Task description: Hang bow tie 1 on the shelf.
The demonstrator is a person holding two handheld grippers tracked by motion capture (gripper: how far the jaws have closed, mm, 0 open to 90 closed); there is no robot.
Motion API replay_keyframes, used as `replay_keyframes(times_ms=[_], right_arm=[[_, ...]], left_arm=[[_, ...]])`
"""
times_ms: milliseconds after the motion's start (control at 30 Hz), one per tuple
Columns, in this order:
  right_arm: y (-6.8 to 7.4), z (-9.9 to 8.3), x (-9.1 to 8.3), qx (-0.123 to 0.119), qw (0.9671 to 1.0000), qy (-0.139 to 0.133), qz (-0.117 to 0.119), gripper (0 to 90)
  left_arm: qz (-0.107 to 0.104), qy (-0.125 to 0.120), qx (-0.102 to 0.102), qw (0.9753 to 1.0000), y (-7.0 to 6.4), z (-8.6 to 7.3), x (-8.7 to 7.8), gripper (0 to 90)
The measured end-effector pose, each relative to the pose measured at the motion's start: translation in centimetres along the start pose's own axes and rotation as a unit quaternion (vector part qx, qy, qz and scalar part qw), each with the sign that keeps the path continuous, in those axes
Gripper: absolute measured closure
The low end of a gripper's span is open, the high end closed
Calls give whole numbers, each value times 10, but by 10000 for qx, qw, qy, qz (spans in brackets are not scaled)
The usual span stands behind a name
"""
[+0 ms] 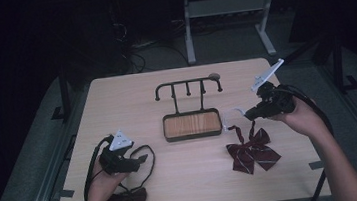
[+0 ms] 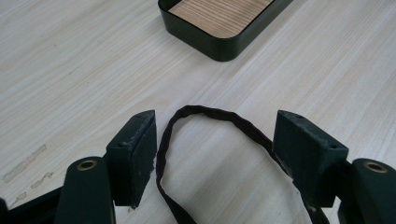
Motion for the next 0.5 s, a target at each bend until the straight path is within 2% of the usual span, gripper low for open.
replay_keyframes(times_ms=[500], right_arm=[[1, 12, -11, -40, 9998, -160, 102, 866]], left_arm=[[23, -32, -20, 10000, -2, 1, -1, 311]])
Point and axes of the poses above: each handheld gripper's, and its own axes: x roughly forward along the jaws, z roughly out of its top, y roughly to its left, the point moved 5 cm from there along x, roughly forward along the jaws, and after that the axes turned 9 degrees about -y, right-handed, at the moved point
